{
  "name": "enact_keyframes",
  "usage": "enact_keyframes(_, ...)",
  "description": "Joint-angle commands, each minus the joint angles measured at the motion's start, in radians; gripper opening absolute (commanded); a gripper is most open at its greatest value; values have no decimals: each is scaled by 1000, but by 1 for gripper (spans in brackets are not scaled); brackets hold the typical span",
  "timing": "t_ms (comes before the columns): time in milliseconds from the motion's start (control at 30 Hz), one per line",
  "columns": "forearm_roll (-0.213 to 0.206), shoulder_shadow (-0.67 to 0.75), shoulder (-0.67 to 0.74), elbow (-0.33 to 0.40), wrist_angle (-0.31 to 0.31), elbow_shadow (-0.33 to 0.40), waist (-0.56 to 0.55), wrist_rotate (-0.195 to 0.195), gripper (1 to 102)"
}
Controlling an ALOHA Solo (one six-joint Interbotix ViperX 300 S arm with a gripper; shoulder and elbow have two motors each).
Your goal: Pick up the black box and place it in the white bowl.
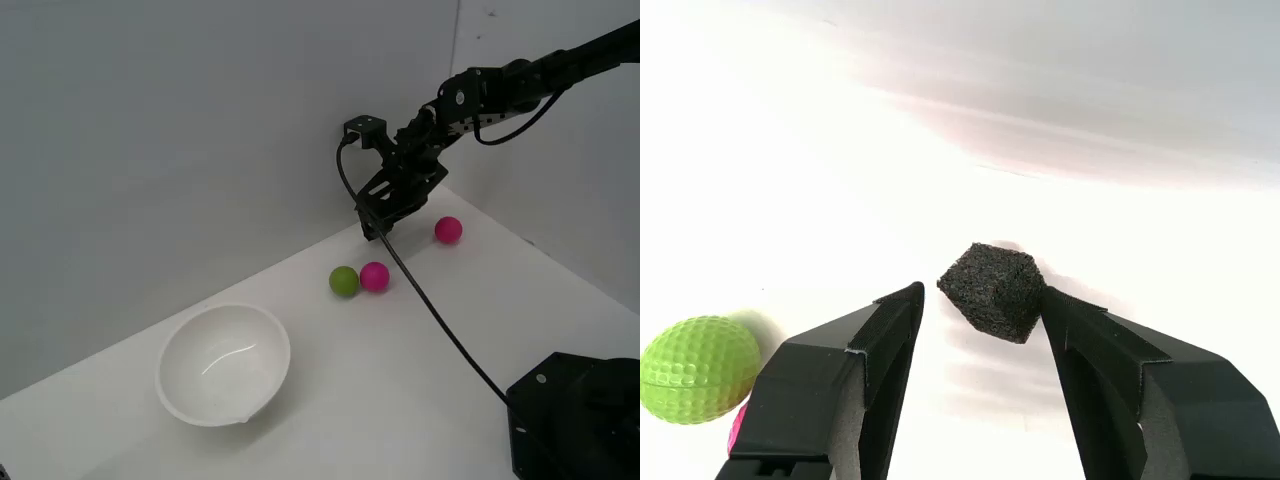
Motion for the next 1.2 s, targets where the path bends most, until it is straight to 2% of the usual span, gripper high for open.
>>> enact_keyframes(0,-8,32,26,-25,2,-32,25,-2,63)
enact_keyframes(67,-8,34,28,-23,3,-31,26,-2,59)
enact_keyframes(200,-8,35,29,-23,3,-31,26,-2,40)
enact_keyframes(433,-8,38,32,-21,5,-29,28,-2,26)
enact_keyframes(800,-8,67,63,-21,29,-29,43,-2,24)
enact_keyframes(1167,-5,155,150,-21,89,-31,44,-2,24)
